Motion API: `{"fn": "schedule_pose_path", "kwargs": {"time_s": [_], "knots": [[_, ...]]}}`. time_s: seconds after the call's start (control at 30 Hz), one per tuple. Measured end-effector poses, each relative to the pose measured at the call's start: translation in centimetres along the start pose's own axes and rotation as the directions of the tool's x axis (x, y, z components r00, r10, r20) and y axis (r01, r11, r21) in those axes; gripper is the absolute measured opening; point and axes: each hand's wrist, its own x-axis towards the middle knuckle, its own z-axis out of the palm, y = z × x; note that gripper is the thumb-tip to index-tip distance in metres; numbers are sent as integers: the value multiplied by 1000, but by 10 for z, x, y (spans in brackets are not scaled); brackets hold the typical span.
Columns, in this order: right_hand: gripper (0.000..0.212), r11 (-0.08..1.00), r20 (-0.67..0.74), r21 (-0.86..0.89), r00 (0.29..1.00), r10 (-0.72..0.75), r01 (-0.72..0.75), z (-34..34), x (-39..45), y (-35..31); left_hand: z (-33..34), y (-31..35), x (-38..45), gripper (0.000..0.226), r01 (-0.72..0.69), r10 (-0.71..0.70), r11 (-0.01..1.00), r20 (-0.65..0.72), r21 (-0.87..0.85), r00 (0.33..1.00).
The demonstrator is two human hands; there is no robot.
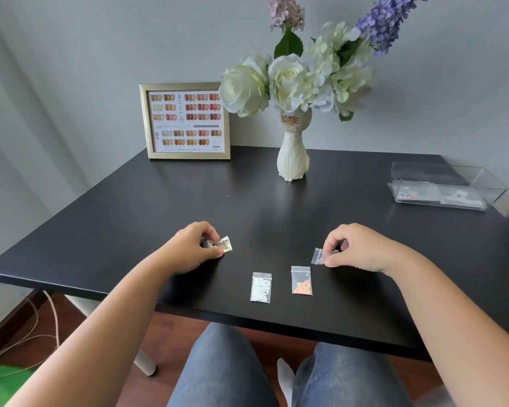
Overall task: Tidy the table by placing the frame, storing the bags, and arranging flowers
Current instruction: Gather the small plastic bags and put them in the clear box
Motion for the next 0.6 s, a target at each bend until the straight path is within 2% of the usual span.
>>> {"fn": "schedule_pose_path", "kwargs": {"time_s": [0.1,0.23,0.4,0.6], "knots": [[11,990,-52,138,999,-2,9,2,-4,7,7,4,-2,27,-57,57,993,-2,-100,998],[8,974,-83,223,996,-12,30,0,-9,13,18,14,-3,35,-91,92,970,-5,-224,996],[7,965,-156,259,988,11,30,0,-11,16,36,45,7,14,-166,171,932,-13,-321,985],[4,956,-226,292,971,82,-13,-16,-30,36,59,96,34,15,-222,251,908,36,-355,967]]}}
